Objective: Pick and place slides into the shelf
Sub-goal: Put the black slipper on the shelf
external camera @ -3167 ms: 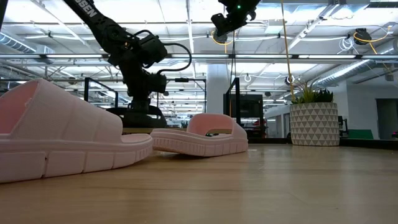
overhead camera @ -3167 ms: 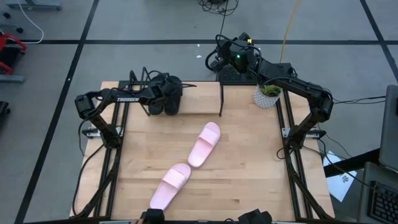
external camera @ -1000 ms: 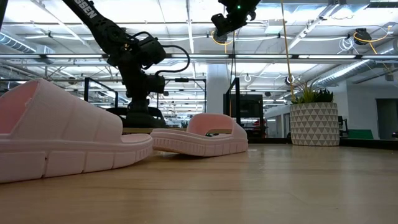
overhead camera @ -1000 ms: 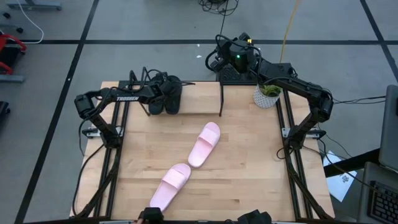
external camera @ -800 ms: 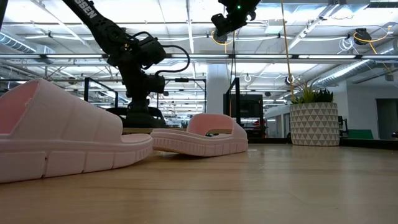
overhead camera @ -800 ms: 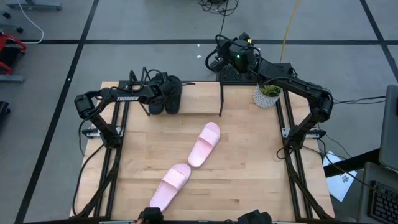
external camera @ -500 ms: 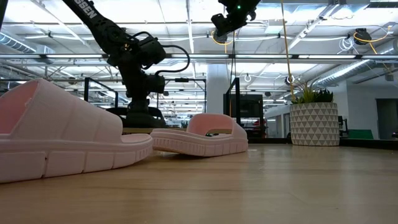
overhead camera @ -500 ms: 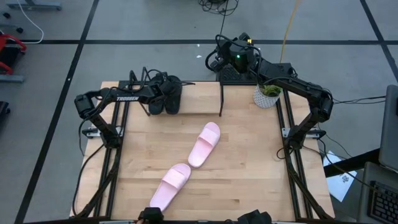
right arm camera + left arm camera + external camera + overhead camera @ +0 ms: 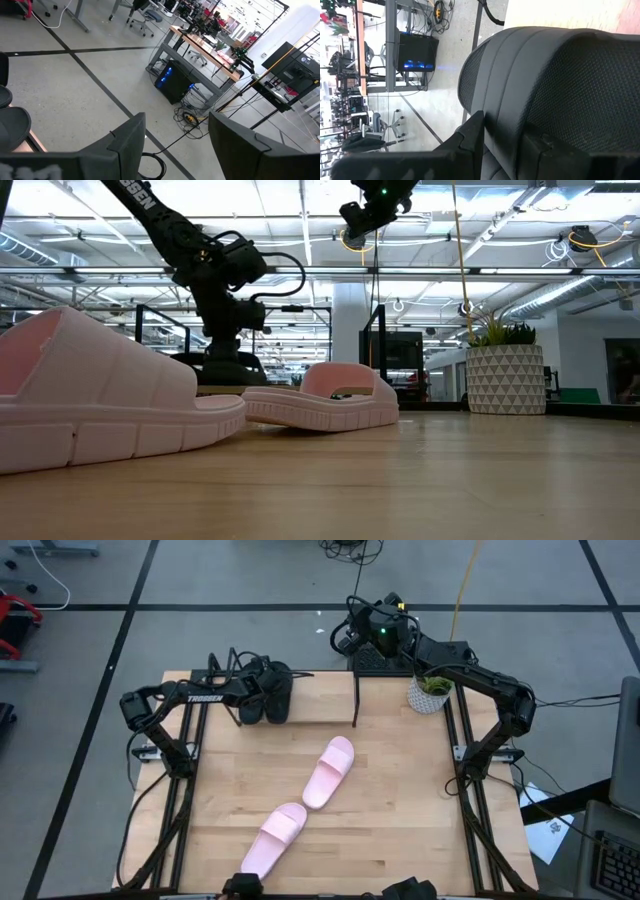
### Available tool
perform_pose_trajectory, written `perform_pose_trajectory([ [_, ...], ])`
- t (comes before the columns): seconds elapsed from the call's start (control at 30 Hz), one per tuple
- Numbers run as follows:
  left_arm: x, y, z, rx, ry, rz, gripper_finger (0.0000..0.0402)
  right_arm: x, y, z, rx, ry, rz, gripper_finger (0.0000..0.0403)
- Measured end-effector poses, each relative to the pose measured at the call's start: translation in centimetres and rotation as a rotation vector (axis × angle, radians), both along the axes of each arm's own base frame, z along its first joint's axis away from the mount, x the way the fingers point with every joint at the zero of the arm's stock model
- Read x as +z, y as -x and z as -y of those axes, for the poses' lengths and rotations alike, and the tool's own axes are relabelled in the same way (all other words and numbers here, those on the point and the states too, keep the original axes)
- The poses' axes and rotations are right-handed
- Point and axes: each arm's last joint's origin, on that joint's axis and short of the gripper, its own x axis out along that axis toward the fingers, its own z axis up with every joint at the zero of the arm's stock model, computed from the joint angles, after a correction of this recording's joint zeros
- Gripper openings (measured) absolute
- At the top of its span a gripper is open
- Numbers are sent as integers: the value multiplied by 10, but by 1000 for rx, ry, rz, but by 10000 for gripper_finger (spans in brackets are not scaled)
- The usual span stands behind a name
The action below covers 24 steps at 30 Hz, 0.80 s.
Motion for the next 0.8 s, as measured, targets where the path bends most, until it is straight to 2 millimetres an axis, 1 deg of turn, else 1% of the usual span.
perform_pose_trajectory([
  [0.8, 0, -4, 5, -18, 0, 2, 86, 0, 0, 0, 0, 0, 0, 205],
])
